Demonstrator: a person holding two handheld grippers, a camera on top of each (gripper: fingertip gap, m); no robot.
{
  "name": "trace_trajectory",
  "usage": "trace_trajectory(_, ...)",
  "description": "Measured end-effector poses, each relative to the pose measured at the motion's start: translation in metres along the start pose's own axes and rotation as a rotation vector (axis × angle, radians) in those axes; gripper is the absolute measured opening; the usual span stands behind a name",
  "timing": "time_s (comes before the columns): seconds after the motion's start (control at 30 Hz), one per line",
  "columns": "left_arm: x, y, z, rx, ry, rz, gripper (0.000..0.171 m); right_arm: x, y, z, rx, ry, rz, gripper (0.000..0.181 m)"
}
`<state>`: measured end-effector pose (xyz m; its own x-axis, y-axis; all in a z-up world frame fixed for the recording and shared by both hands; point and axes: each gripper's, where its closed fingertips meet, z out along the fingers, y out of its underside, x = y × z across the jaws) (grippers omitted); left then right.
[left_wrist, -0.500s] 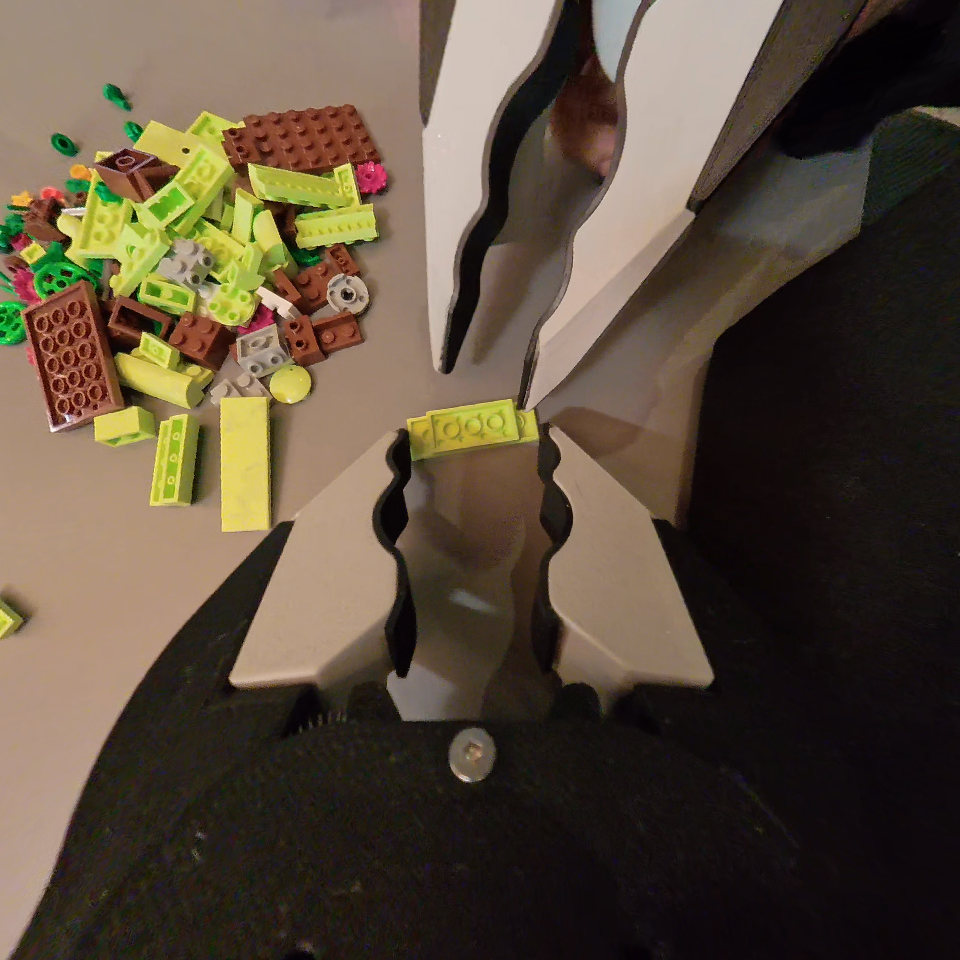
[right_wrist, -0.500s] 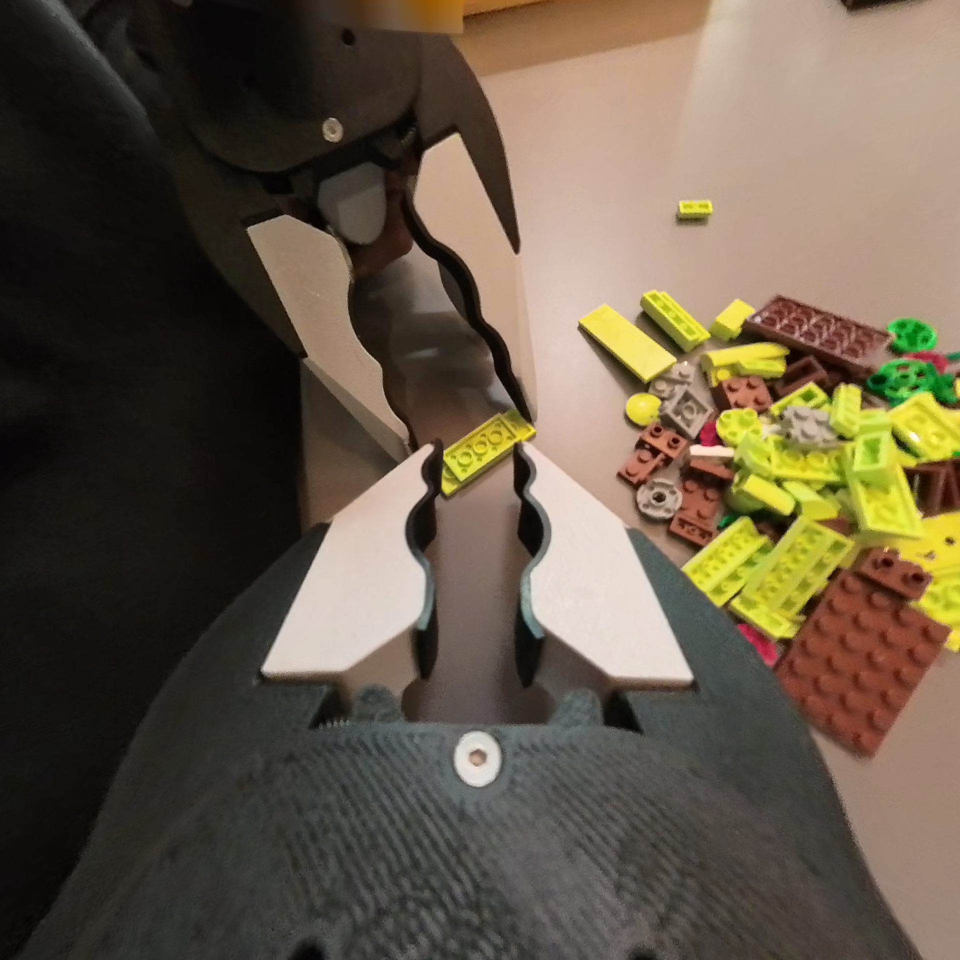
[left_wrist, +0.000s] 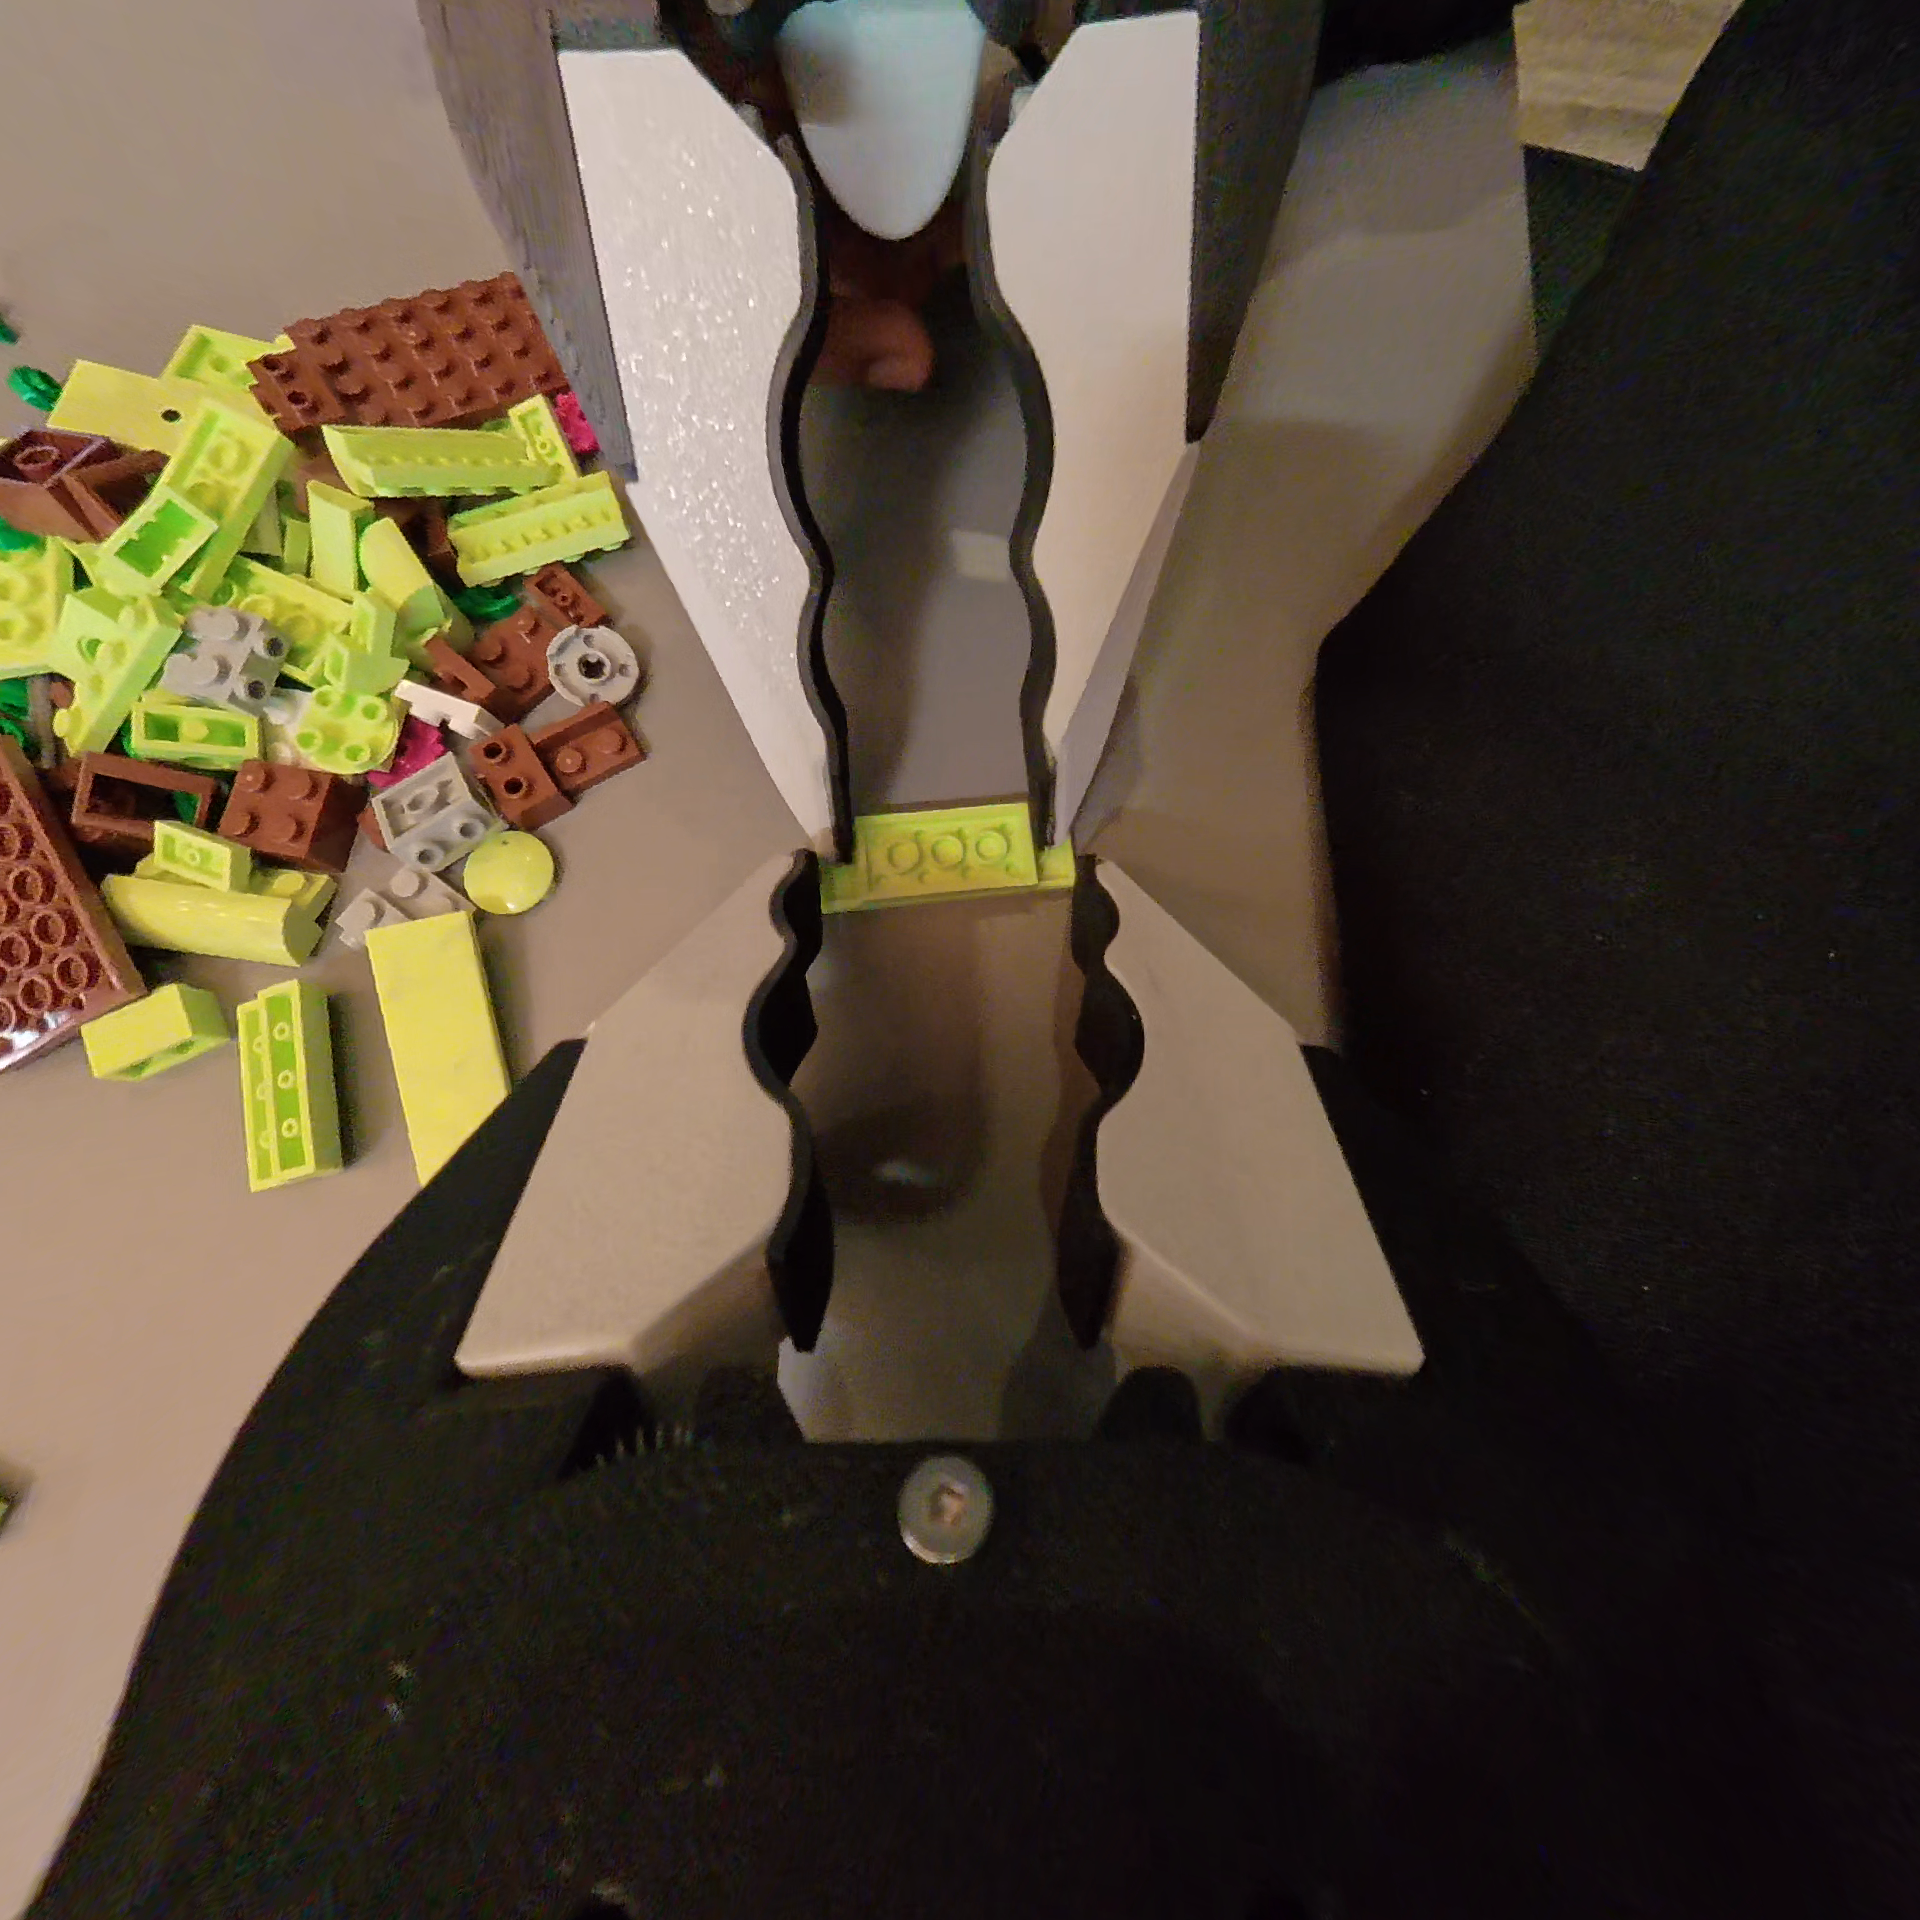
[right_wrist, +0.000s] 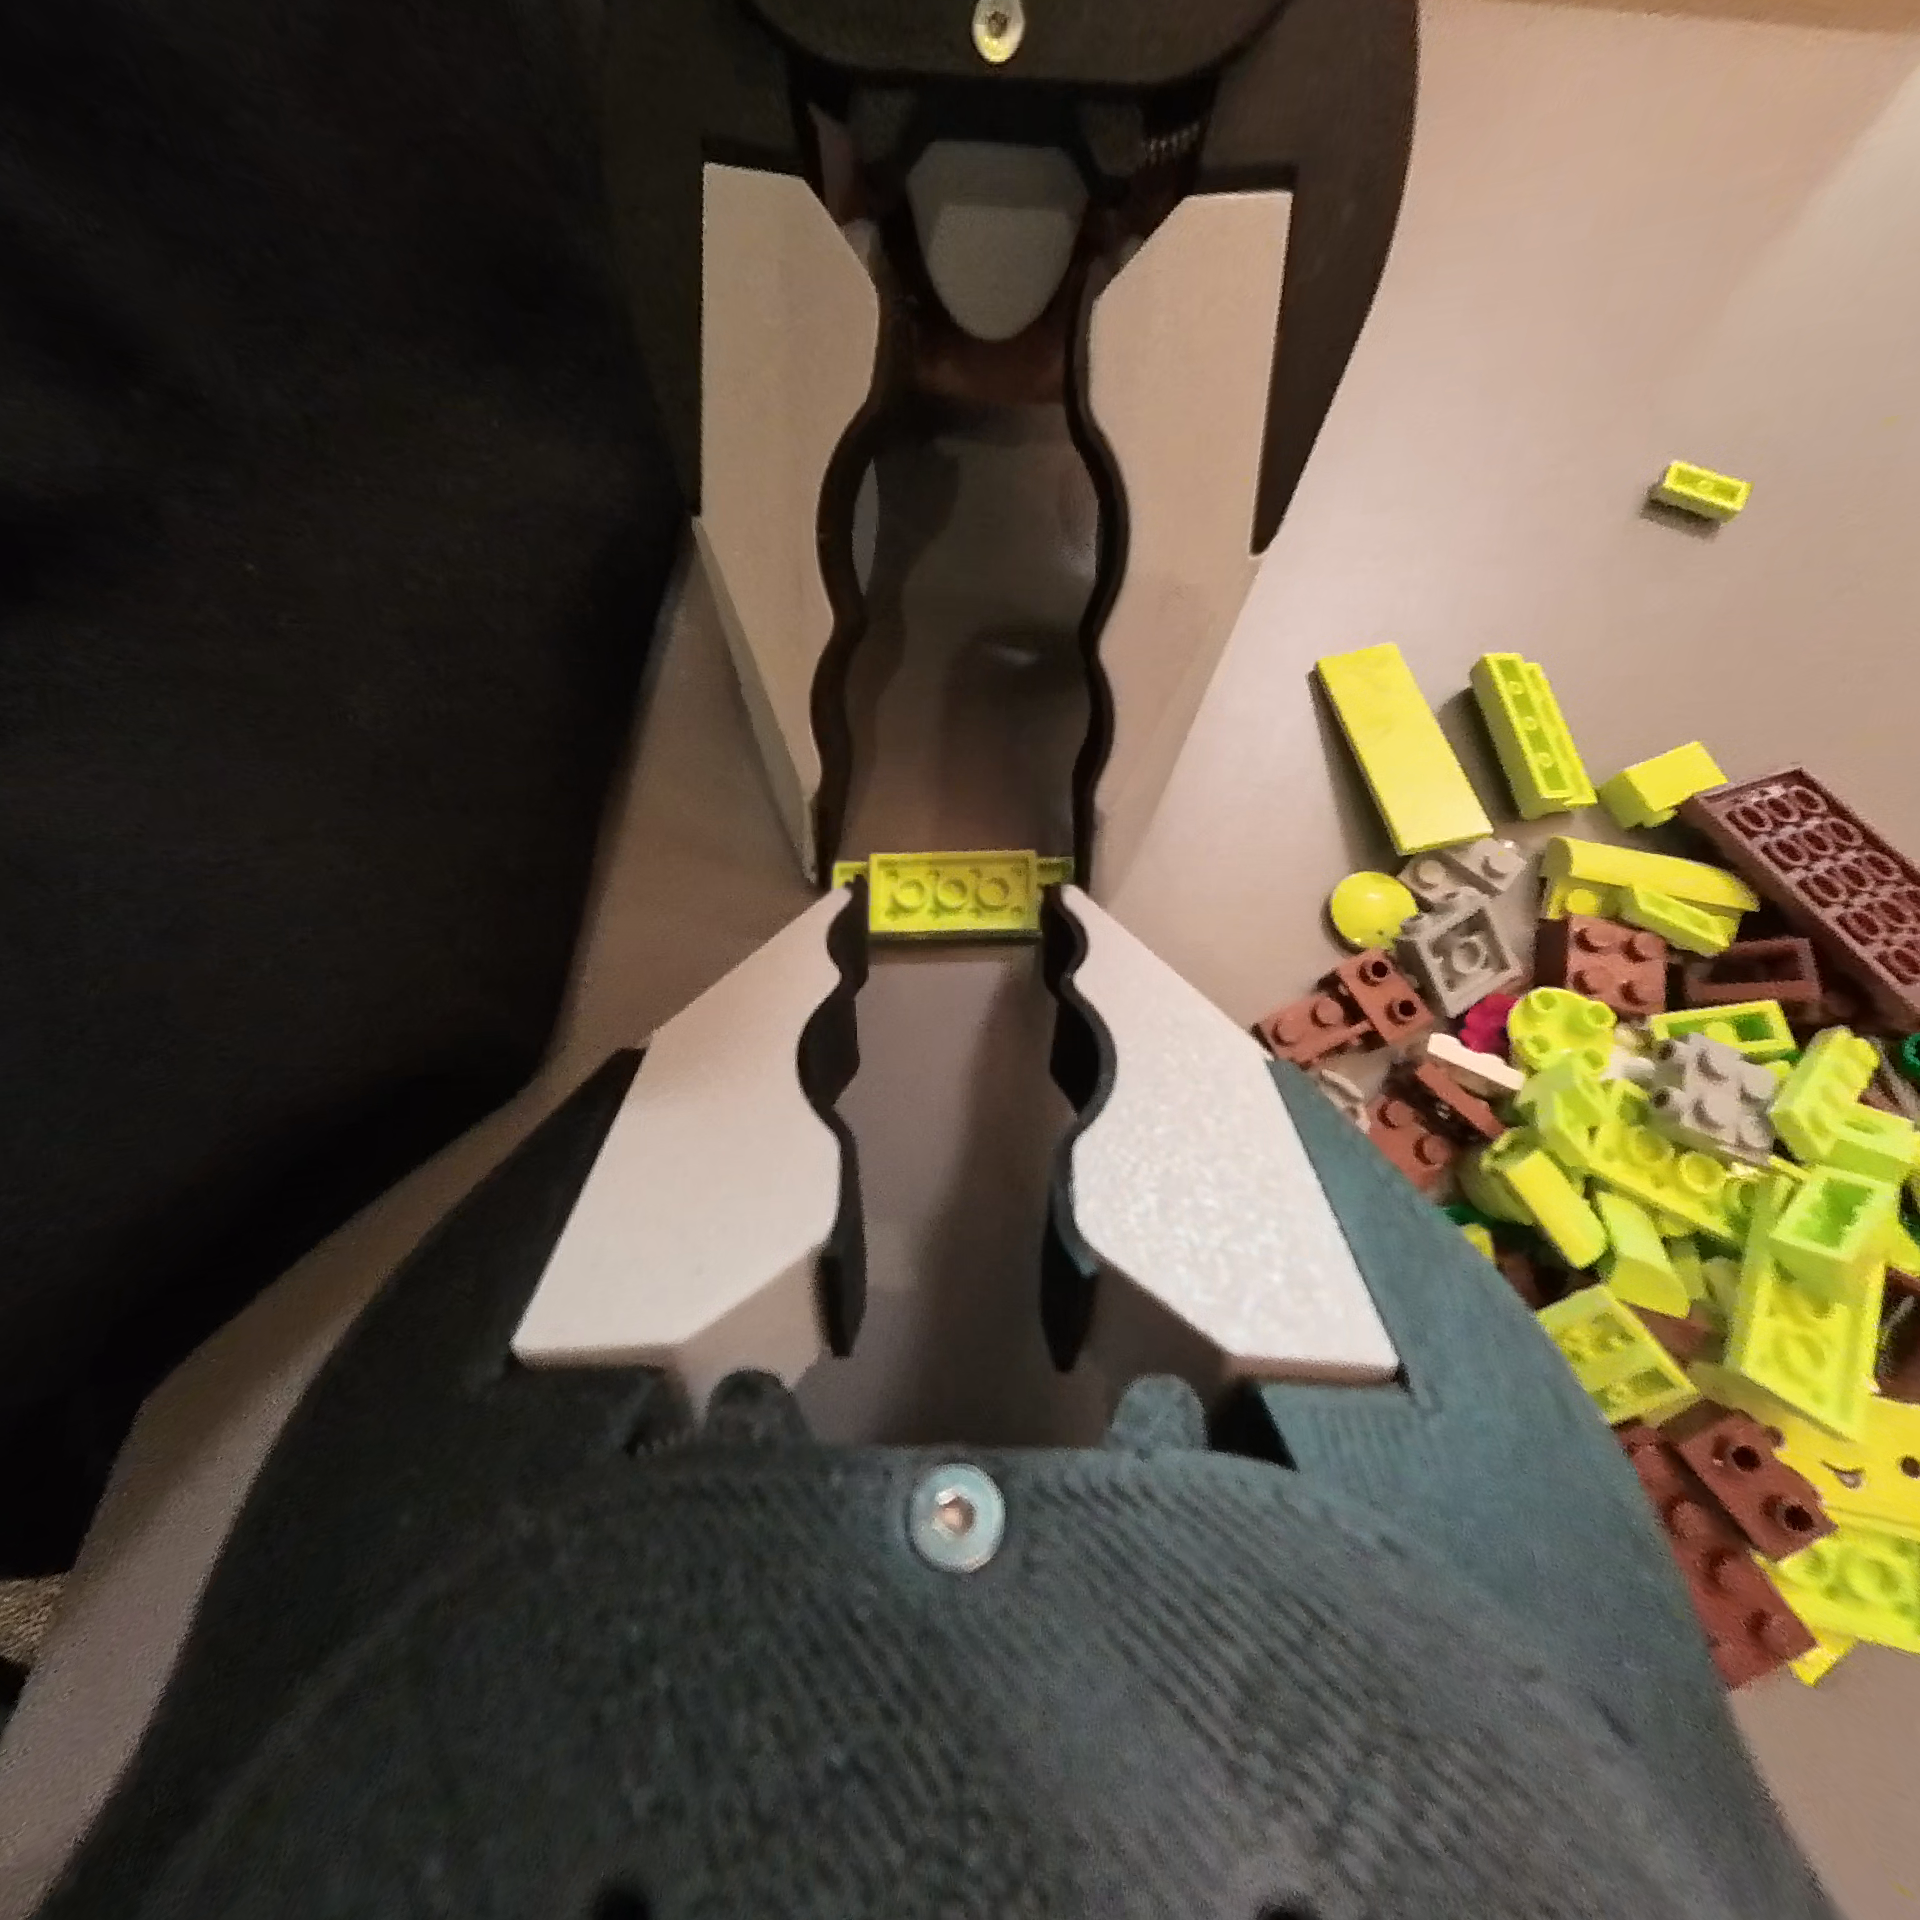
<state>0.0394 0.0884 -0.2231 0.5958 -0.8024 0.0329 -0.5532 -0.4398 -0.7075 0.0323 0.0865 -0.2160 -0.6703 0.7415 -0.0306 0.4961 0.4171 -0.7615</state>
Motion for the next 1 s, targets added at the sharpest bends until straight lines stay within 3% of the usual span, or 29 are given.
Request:
trace_trajectory(0.33, -0.003, -0.0013, 0.0018, -0.004, -0.037, 0.033, 0.053, 0.0038, -0.0007, 0.0018, -0.004, 0.015, 0.029, 0.031)
trace_trajectory(1.0, -0.0072, -0.002, 0.0013, 0.003, -0.025, -0.021, 0.048, 0.0046, -0.0005, 0.0039, -0.065, 0.037, 0.074, 0.031)
